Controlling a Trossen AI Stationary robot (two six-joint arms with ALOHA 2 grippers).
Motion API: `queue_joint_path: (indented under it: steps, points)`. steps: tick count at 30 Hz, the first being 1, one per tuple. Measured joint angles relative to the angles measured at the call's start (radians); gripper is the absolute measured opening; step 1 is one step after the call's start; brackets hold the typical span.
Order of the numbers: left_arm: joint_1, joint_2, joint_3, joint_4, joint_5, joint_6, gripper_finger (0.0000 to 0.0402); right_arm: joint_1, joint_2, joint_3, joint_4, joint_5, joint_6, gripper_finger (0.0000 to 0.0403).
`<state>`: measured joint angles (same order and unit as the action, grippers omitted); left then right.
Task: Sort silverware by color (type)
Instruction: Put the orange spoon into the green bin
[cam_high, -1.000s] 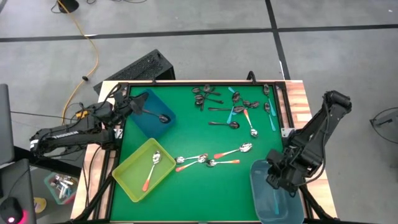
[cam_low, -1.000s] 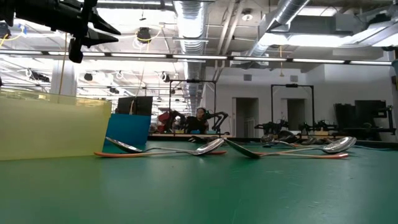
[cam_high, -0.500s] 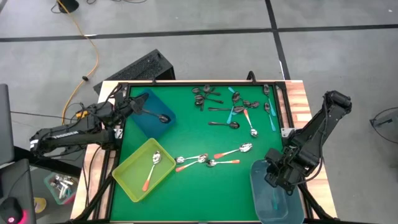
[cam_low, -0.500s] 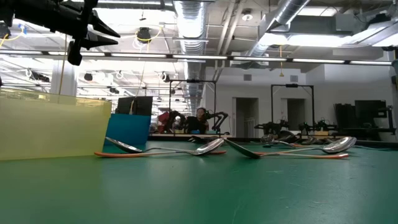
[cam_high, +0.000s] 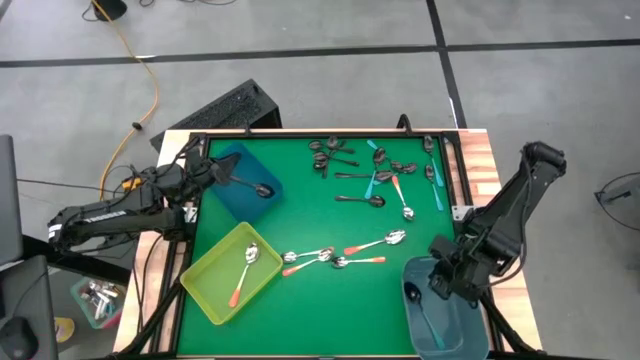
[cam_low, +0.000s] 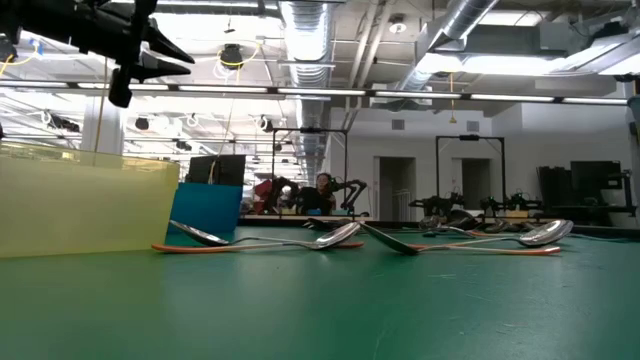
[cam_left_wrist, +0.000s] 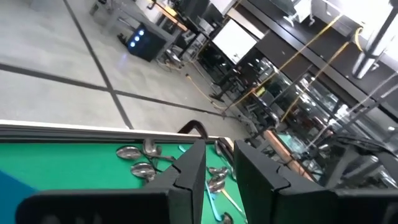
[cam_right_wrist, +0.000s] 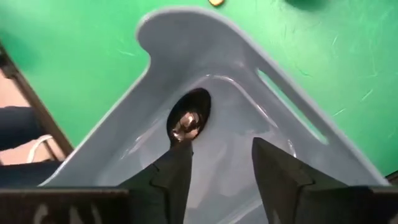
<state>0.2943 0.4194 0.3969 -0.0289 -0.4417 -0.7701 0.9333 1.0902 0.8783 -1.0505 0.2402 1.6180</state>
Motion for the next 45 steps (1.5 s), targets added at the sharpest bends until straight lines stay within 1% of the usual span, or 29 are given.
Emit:
queue_joint_path:
  steps: [4,7,10,13,17,23,25,27,30,33,37,41,43,45]
  points:
    - [0.000,0.000,0.000,0.008,0.057,0.002,0.0069,-0.016,-0.074,0.000,-0.004,0.036,-0.004,0.0182]
    - [0.000,0.000,0.000,0.033,0.076,0.005,0.0069,-0.044,-0.139,0.000,-0.001,0.095,-0.021,0.0176]
    - [0.000,0.000,0.000,0.060,0.097,0.005,0.0069,-0.090,-0.197,0.001,0.019,0.161,-0.056,0.0171]
    - [0.000,0.000,0.000,0.081,0.125,0.008,0.0069,-0.156,-0.249,0.001,0.060,0.210,-0.126,0.0169]
    - [0.000,0.000,0.000,0.106,0.136,-0.005,0.0069,-0.281,-0.294,0.001,0.150,0.217,-0.271,0.0166]
    - [0.000,0.000,0.000,0.103,0.123,-0.059,0.0069,-0.510,-0.306,0.001,0.344,0.213,-0.575,0.0166]
    - [0.000,0.001,0.000,0.103,0.123,-0.068,0.0069,-0.592,-0.298,0.001,0.377,0.211,-0.626,0.0166]
    - [0.000,0.001,0.000,0.103,0.123,-0.098,0.0069,-0.686,-0.285,0.001,0.382,0.211,-0.620,0.0166]
    - [0.000,0.000,0.000,0.109,0.139,-0.133,0.0069,-0.821,-0.262,0.001,0.384,0.168,-0.607,0.0166]
    - [0.000,0.000,0.000,0.118,0.180,-0.132,0.0069,-0.933,-0.237,0.001,0.416,0.085,-0.674,0.0165]
    - [0.000,0.001,0.000,0.119,0.184,-0.132,0.0069,-1.061,-0.199,0.001,0.467,-0.018,-0.755,0.0165]
    - [0.000,0.001,0.000,0.168,0.225,-0.128,0.0069,-1.166,-0.155,0.027,0.481,-0.127,-0.830,0.0166]
    - [0.000,0.004,0.000,0.202,0.245,-0.129,0.0069,-1.200,-0.125,0.060,0.480,-0.154,-0.884,0.0166]
    - [0.000,0.011,0.000,0.227,0.247,-0.131,0.0069,-1.228,-0.095,0.099,0.481,-0.160,-0.949,0.0165]
